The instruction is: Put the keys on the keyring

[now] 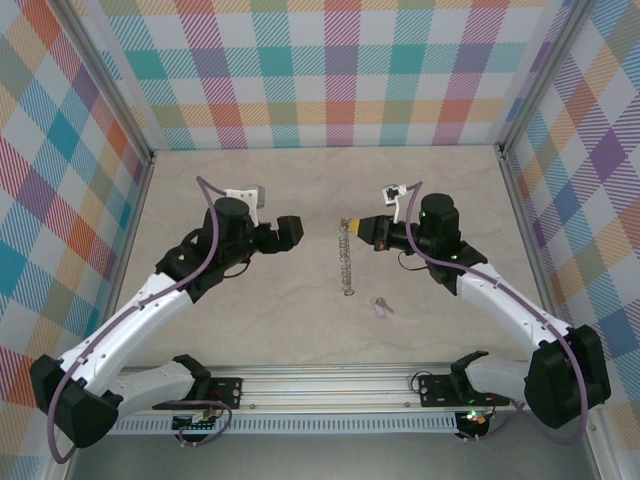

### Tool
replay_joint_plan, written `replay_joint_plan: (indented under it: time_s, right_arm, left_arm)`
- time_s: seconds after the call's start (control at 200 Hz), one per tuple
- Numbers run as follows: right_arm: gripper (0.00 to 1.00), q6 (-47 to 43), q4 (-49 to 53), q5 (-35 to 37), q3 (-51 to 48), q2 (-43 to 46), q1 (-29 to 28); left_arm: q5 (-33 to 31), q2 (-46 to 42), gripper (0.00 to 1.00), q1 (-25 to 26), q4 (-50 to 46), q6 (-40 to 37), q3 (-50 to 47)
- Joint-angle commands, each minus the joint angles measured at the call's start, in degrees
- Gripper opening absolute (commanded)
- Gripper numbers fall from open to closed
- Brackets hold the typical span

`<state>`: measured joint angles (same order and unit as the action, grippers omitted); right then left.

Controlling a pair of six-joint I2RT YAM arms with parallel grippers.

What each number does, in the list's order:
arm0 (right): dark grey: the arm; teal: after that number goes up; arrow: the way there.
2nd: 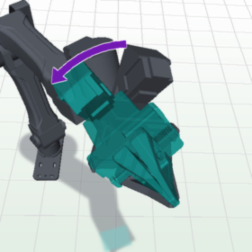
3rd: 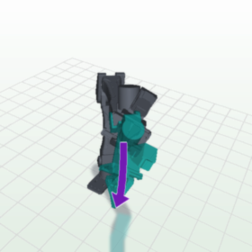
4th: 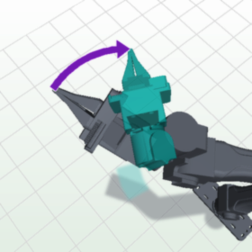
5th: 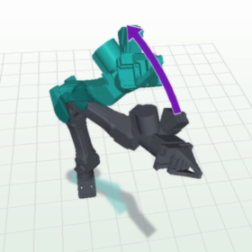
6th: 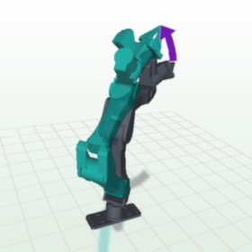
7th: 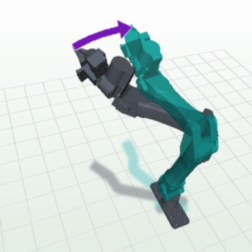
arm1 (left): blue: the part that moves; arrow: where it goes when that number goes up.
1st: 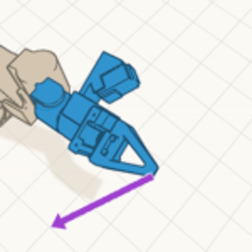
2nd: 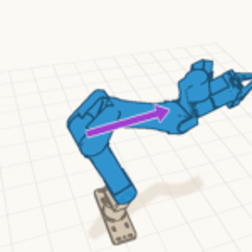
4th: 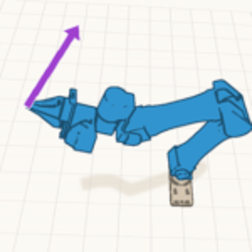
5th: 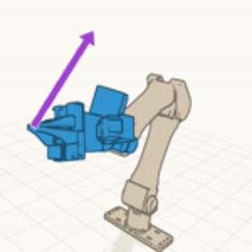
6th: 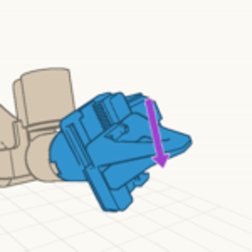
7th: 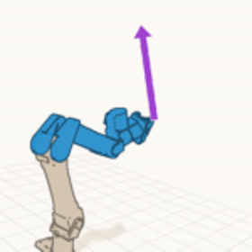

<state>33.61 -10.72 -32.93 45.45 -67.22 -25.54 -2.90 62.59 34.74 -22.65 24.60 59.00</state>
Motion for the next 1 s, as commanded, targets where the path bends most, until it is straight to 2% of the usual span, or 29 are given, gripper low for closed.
replay_joint_plan:
  time_s: [0.0,0.2,0.335,0.53,0.615,0.805,0.895,0.995]
  right_arm:
    - [0.0,-0.84,-0.52,-0.15,1.54,2.9,-0.32]
    - [0.0,-1.34,-2.07,-3.56,1.01,5.17,-0.3]
    - [0.0,-3.61,-1.92,-3.84,0.47,7.99,-0.3]
    - [0.0,-4.66,-7.58,-1.8,-2.88,12.09,-0.3]
    - [0.0,-4.5,-10.24,0.82,-4.12,13.25,-0.3]
    - [0.0,-3.03,-15.63,2.53,-3.9,9.68,-0.26]
    - [0.0,-1.96,-18.15,3.24,-3.72,6.79,-0.31]
    - [0.0,-0.22,-21.37,3.21,-3.62,3.26,-0.3]
  left_arm:
    - [-2.52,0.57,1.0,0.06,-1.96,3.55,1.79]
    - [-3.41,-1.51,1.0,0.06,1.61,10.51,-0.34]
    - [2.83,-1.25,1.0,0.05,2.64,10.0,0.16]
    - [14.63,-0.13,0.99,0.06,13.02,10.8,-1.89]
    - [19.89,1.09,0.91,0.15,18.17,11.45,-2.21]
    - [29.34,5.44,0.59,0.41,28.97,12.76,-1.91]
    - [31.82,7.7,0.5,0.41,30.67,12.53,-0.86]
    - [33.21,8.93,0.48,0.41,31.98,11.44,-0.12]
